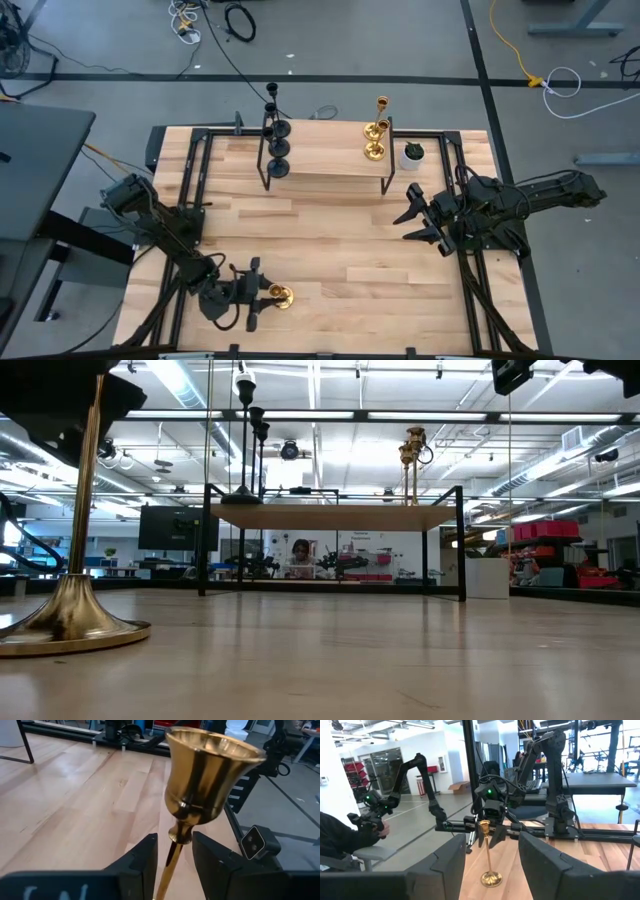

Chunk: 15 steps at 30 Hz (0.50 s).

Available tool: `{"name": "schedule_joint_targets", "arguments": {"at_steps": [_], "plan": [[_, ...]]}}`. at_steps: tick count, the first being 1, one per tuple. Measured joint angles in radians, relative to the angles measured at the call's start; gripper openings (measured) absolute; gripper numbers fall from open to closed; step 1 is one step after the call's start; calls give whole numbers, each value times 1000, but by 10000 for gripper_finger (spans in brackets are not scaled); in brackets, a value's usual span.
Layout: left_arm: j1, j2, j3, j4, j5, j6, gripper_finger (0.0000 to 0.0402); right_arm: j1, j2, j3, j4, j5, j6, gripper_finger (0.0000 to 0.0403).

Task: Pick & Place candle stick holders
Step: Put the gold candle holder on the shelf aligned with the gold candle holders

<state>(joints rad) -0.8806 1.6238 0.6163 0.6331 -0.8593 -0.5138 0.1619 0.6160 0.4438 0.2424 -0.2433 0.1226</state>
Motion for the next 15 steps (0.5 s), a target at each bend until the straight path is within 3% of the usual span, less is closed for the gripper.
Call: {"name": "schedule_joint_targets", "arguments": {"at_steps": [15], "plan": [[0,0,0,-1,-2,5,33,0,0,0,-5,0,0,182]]}}
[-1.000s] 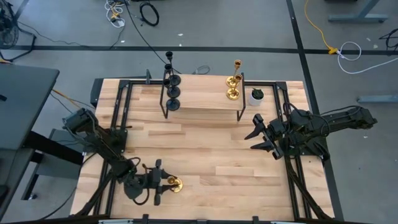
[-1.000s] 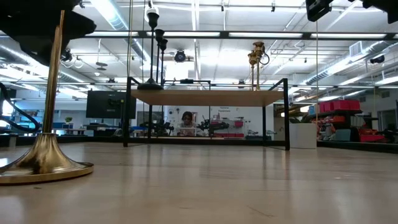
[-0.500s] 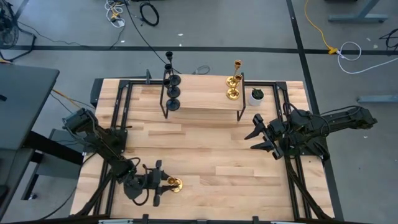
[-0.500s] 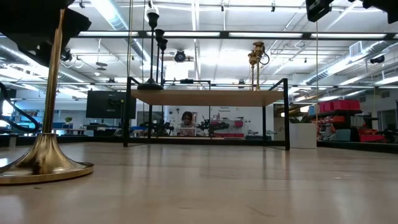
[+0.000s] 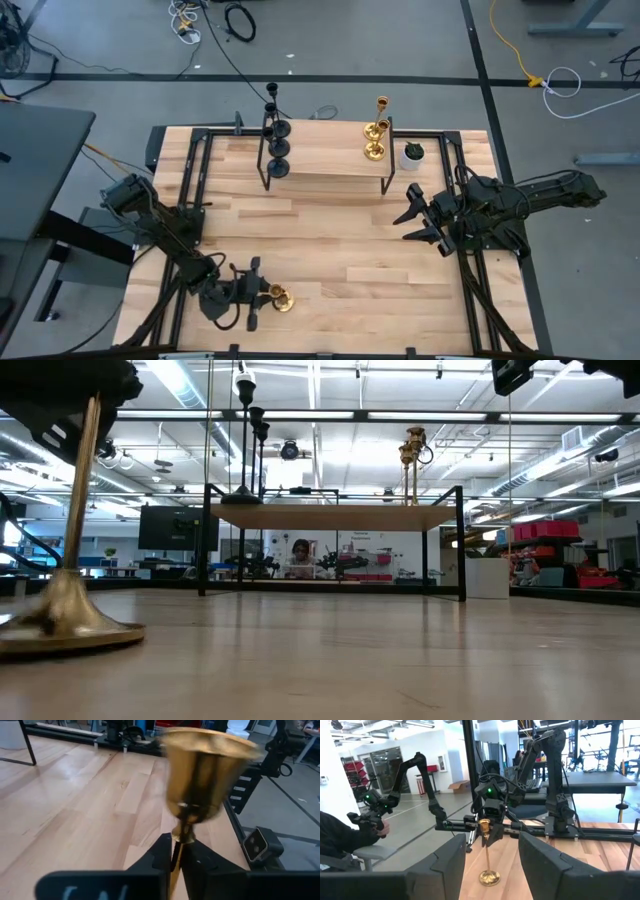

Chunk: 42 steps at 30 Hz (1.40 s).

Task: Pick & Place candle stick holders
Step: Put the gold candle holder on the shelf aligned with the gold candle holders

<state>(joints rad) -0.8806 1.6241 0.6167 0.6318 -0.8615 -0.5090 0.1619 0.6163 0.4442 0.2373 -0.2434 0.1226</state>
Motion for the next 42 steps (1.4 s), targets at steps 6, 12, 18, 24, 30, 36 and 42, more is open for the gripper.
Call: {"name": "schedule_joint_targets", "arguments": {"at_steps": [6,12,18,24,30,36,42], "plan": [[1,0,1,5,-1,-2,14,0,0,0,0,0,0,182],[9,1,0,24,0,-3,19,0,1,0,0,0,0,182],[53,1,0,149,16,87,14,0,22,1,1,0,0,182],[143,-50,13,235,109,186,17,0,65,1,7,0,0,182],[231,-142,119,77,231,251,14,0,75,1,33,0,0,182],[321,-200,366,-274,290,336,15,0,76,1,61,-1,0,182],[417,-186,668,-594,333,421,14,0,76,1,62,-1,0,182]]}}
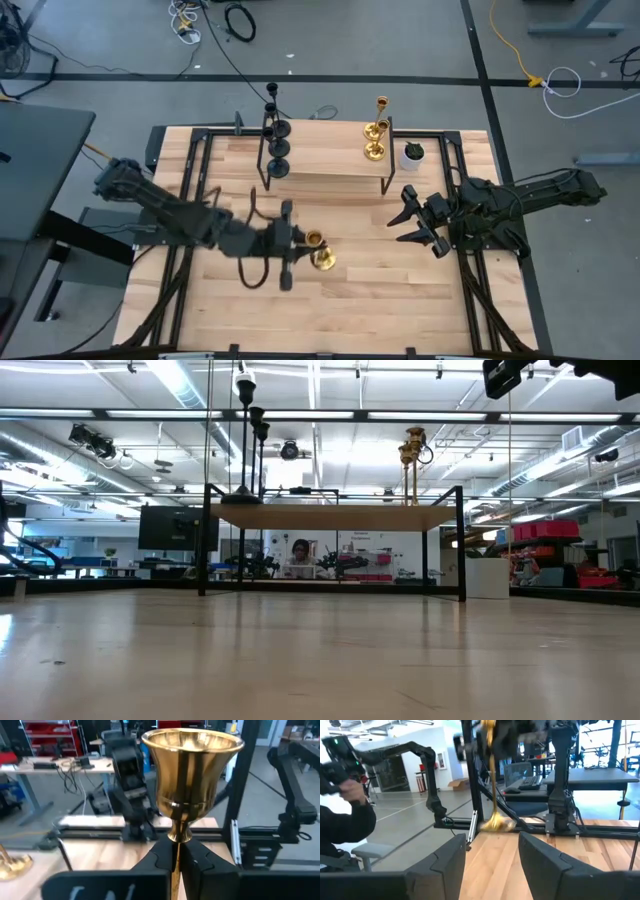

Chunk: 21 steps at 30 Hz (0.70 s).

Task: Pick & Place candle stick holders
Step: Put the gold candle holder on the shelf aligned with the gold candle holders

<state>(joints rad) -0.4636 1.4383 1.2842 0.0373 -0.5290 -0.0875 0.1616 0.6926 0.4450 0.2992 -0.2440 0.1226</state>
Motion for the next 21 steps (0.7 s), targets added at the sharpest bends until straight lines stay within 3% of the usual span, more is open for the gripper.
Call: {"name": "schedule_joint_targets", "arguments": {"at_steps": [8,16,21], "plan": [[147,1,172,-46,199,47,16,0,0,0,22,30,0,182],[253,50,177,-75,303,-19,17,0,16,0,56,216,-7,182],[287,92,177,-65,352,-33,14,0,69,1,136,227,-9,182]]}}
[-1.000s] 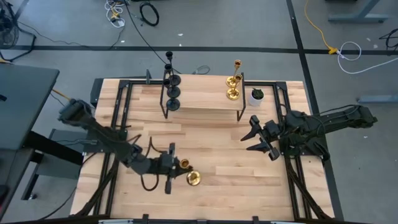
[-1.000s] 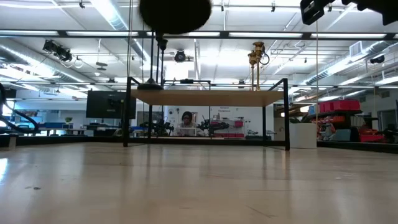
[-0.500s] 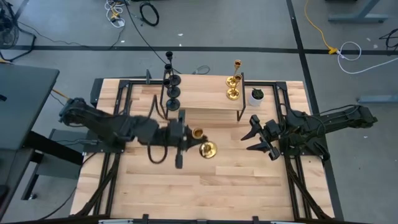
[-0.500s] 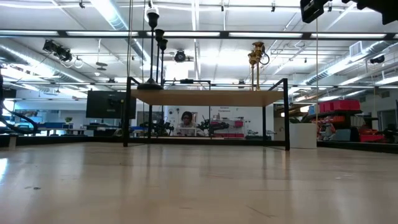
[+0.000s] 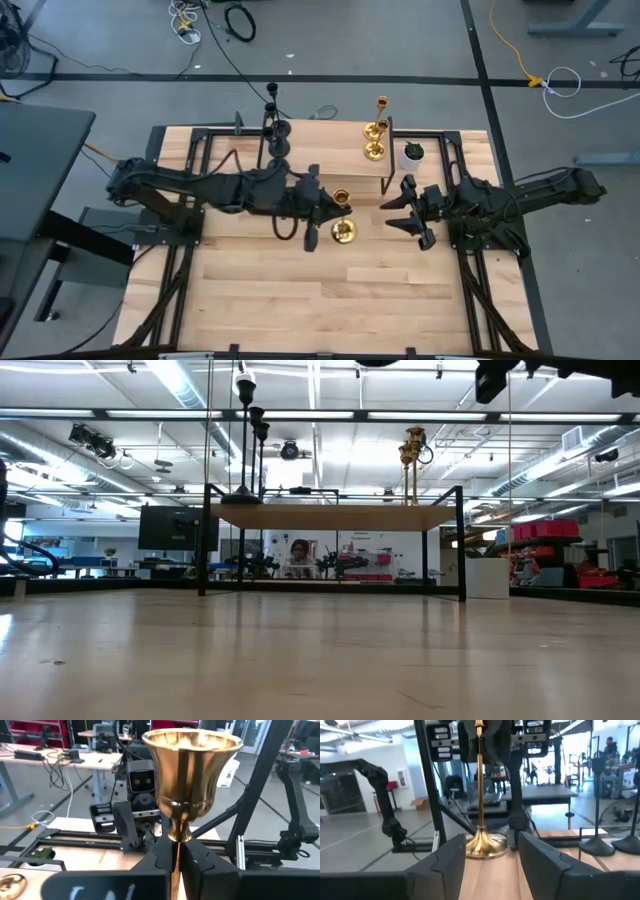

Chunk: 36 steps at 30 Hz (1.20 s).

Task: Pick & Place candle stick holders
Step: Put the gold candle holder on the shelf aligned with the gold candle holders

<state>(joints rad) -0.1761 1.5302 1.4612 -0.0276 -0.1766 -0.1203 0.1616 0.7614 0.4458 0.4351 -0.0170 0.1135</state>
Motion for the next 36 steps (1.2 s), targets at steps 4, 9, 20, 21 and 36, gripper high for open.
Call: {"name": "schedule_joint_targets", "arguments": {"at_steps": [4,9,20,21,36], "plan": [[13,13,0,5,27,-7,14,0,58,0,70,1,-16,182],[14,21,0,17,36,-7,17,-1,130,0,162,1,-17,182],[13,21,0,17,44,-7,18,-1,294,130,193,-2,-44,182],[13,21,0,17,44,-7,16,-1,311,147,193,-2,-47,182],[13,20,0,12,44,-7,15,-1,509,322,186,-27,-50,182]]}}
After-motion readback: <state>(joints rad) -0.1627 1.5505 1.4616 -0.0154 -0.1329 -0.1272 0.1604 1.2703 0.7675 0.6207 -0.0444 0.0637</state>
